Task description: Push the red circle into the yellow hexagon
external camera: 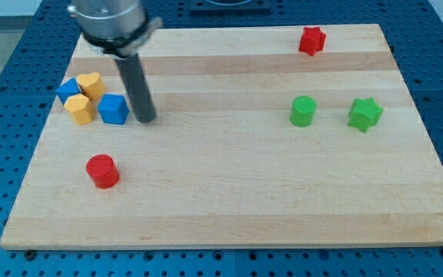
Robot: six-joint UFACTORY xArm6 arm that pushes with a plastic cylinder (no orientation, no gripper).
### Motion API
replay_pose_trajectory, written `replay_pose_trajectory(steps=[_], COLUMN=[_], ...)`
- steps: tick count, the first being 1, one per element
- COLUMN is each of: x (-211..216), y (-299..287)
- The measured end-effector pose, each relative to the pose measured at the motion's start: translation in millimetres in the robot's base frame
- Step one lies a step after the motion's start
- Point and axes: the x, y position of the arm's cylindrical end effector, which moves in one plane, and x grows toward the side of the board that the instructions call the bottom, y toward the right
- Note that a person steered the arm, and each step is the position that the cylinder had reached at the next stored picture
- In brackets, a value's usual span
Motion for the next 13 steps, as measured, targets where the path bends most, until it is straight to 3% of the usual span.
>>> replay_pose_trajectory(steps=[2, 4, 6, 7, 8, 9, 10, 11, 13], x=[79, 91, 125, 124, 83, 72, 92, 71, 53], y=[45, -46, -29, -77, -97, -95, -58, -47, -75])
